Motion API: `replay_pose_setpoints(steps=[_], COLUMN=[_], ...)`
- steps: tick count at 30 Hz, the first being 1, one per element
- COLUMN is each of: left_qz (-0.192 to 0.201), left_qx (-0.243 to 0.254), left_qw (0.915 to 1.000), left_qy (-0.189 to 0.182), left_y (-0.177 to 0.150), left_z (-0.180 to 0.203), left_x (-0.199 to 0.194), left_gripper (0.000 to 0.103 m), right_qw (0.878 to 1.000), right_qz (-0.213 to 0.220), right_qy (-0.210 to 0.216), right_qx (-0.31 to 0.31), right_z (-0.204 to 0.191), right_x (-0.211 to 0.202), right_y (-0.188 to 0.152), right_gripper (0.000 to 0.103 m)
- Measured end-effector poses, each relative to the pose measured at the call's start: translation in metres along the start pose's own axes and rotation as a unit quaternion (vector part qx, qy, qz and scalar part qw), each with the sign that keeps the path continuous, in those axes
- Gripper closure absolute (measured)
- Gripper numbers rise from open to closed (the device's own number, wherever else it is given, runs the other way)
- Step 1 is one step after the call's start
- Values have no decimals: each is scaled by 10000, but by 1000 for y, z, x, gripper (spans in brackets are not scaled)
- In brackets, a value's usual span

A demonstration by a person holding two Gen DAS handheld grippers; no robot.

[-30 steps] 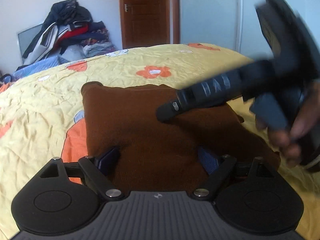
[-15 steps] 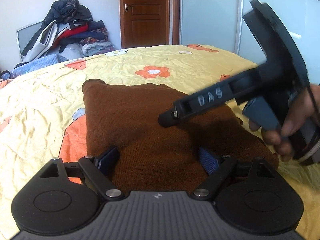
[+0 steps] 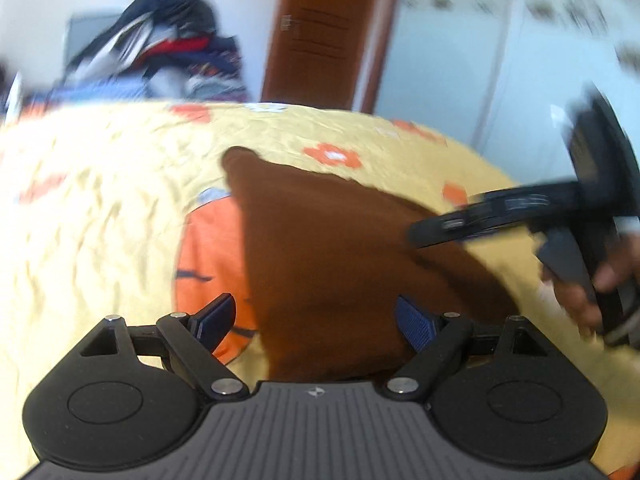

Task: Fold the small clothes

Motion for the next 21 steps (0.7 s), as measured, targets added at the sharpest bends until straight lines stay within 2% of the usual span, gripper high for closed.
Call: replay_pose_setpoints(steps=[2, 3, 5, 6, 7, 9, 12, 13, 14, 15, 16, 17, 18, 21], left_qz=[-276, -449, -829, -934, -999, -1102, -1303, -1365, -1452, -1499, -1444, -1351, -1268, -1004], left_qx=[-915, -1407, -2241, -2452, -2497, -2472, -2714, -2759, -2671, -2461, -2298, -2201, -2112, -1753], left_qw=[9949, 9875, 9657, 9574, 9533, 9504, 9376, 9363, 9395, 9474, 9548, 9600, 9647, 9776], left_qy=[-330, -560, -1013, -1206, -1374, -1534, -1742, -1694, -1576, -1389, -1210, -1078, -930, -588], left_y=[2, 1, -2, -1, 3, 8, 24, 27, 28, 26, 26, 24, 24, 22], left_z=[-22, -32, -44, -44, -42, -37, -34, -34, -32, -30, -31, -30, -33, -36], left_x=[1, 5, 18, 24, 33, 50, 81, 86, 89, 91, 89, 84, 78, 48], left_gripper=[16, 16, 16, 16, 16, 16, 18, 27, 39, 70, 71, 73, 75, 76], right_qw=[9980, 9958, 9878, 9820, 9776, 9737, 9650, 9650, 9610, 9581, 9566, 9572, 9592, 9577], right_qz=[211, 248, 65, -46, -128, -285, -190, -190, -170, -149, -156, -205, -349, -451], right_qy=[234, 290, 568, 798, 954, 1044, 1338, 1338, 1423, 1491, 1527, 1530, 1497, 1770], right_qx=[551, 829, 1448, 1713, 1870, 2004, 2247, 2247, 2364, 2441, 2476, 2447, 2373, 2225], right_z=[12, 21, 35, 38, 40, 42, 45, 45, 46, 47, 47, 46, 44, 29], right_x=[-22, -29, -34, -33, -29, -18, 0, 0, 4, 8, 14, 19, 26, 35], right_y=[3, 2, -10, -16, -21, -28, -20, -20, -16, -12, -10, -10, -13, -20], right_gripper=[3, 2, 3, 5, 6, 7, 5, 5, 7, 12, 26, 54, 60, 60])
Point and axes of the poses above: each gripper's, at about its wrist camera, not at the fingertips, and x roughly the way its jaws point, z to its right, y to its top, the point moved 10 cm from there along x, roughly the way its jaws point, and after that the axes turned 5 degrees about y, right-handed, at the moved point
